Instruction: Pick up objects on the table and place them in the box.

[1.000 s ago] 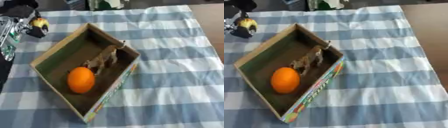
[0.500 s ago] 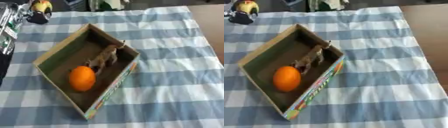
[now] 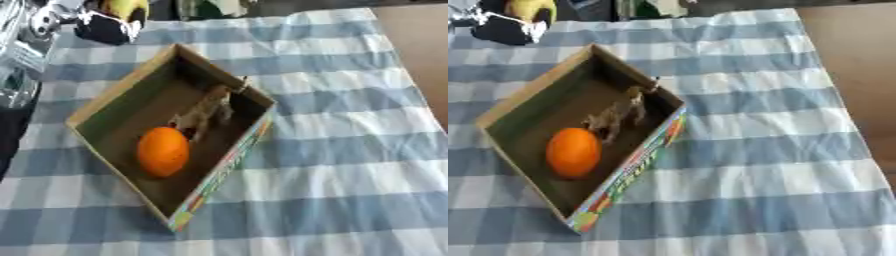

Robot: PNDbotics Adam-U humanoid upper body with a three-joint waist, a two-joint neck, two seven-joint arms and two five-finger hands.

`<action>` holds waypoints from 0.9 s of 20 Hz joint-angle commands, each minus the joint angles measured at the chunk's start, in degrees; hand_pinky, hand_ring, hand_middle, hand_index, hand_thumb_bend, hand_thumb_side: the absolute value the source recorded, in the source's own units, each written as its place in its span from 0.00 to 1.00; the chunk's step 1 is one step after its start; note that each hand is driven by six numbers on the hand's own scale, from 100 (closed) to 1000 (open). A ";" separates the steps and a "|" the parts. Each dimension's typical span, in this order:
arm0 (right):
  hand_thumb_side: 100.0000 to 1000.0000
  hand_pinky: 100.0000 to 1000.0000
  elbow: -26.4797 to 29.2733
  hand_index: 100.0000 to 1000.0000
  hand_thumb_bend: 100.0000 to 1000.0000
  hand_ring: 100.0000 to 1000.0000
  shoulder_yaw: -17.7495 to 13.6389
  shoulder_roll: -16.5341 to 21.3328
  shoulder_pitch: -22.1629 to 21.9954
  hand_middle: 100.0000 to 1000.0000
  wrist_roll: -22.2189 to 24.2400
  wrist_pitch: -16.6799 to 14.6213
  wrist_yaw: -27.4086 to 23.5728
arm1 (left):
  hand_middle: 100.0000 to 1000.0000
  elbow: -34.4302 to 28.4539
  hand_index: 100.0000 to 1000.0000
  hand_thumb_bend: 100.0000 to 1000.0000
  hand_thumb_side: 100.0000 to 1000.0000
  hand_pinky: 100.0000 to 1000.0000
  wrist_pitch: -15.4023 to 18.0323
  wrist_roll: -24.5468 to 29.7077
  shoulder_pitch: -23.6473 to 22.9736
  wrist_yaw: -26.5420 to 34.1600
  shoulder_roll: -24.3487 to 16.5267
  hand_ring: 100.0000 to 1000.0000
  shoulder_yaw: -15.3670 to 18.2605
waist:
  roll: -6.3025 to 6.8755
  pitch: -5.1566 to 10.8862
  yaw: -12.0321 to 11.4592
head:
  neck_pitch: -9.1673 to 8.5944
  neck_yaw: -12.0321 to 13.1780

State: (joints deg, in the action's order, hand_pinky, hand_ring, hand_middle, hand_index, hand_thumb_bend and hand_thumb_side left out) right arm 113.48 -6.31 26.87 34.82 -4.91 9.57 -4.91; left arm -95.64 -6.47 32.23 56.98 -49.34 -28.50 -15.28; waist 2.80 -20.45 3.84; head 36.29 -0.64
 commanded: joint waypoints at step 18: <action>0.54 0.78 1.11 0.82 0.11 0.94 0.03 0.56 0.91 0.62 0.55 -0.04 0.15 | 0.38 -11.66 0.51 0.00 0.18 0.22 1.21 9.00 -4.61 2.10 -5.03 0.45 -9.75 | 0.63 1.50 0.10 | 0.18 -0.18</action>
State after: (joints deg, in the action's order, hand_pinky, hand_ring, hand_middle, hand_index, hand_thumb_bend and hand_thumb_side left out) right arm 113.48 -6.01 26.74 34.83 -4.53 9.62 -4.91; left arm -106.57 -5.16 40.94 51.73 -46.80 -31.85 -25.25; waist 3.62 -20.22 3.88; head 36.29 -0.84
